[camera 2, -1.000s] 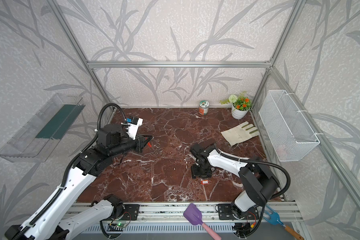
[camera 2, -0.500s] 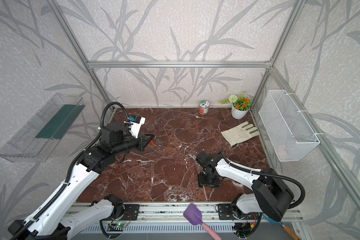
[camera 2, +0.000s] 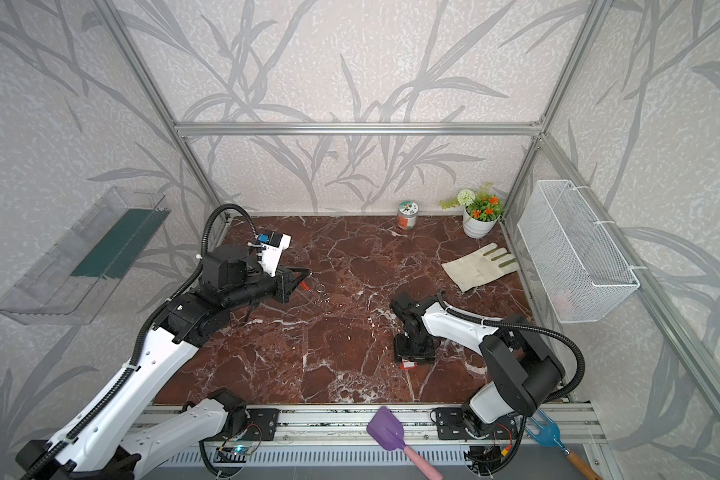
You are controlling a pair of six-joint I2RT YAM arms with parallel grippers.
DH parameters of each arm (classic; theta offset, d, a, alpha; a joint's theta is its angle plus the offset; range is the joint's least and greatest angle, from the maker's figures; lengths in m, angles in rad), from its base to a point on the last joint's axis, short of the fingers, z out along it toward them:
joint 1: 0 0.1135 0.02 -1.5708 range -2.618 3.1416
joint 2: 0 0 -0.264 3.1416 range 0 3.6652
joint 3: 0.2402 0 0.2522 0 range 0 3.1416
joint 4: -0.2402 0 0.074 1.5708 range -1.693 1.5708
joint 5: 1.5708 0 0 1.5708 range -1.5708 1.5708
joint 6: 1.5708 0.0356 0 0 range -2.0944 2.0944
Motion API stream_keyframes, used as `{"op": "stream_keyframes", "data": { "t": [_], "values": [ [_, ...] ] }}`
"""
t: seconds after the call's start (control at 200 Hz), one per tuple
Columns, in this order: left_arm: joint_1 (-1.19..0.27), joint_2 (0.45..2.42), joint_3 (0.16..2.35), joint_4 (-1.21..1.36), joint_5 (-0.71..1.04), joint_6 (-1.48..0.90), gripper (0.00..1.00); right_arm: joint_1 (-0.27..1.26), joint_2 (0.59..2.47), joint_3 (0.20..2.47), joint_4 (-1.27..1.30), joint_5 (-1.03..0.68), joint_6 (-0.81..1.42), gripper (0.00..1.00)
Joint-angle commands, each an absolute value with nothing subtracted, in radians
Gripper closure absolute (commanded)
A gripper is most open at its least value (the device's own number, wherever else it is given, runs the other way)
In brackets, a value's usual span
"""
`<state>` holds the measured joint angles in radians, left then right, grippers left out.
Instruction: Put the keys on the keyring
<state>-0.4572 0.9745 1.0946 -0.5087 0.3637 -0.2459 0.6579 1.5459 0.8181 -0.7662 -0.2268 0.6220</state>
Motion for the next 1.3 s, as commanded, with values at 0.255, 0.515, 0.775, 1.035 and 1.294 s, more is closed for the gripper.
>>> {"op": "stream_keyframes", "data": {
  "t": [0.255, 0.515, 0.775, 1.035, 1.294],
  "values": [
    [-0.458, 0.974, 1.125, -0.534, 0.333, -0.21, 1.0, 0.626, 1.701, 0.991, -0.746, -0.222, 0.511, 0.33],
    [-0.457, 0.967, 1.12, -0.533, 0.323, -0.203, 1.0, 0.621, 1.713, 1.061, -0.884, -0.162, 0.48, 0.37],
    [-0.459, 0.962, 1.096, -0.507, 0.329, -0.203, 1.0, 0.621, 1.642, 1.04, -0.981, -0.147, 0.489, 0.57],
    [-0.459, 0.951, 1.091, -0.512, 0.328, -0.195, 1.0, 0.625, 1.676, 1.034, -0.974, -0.184, 0.506, 0.63],
    [-0.458, 0.94, 1.085, -0.515, 0.324, -0.195, 1.0, 0.628, 1.701, 1.024, -0.947, -0.208, 0.514, 0.67]
  ]
}}
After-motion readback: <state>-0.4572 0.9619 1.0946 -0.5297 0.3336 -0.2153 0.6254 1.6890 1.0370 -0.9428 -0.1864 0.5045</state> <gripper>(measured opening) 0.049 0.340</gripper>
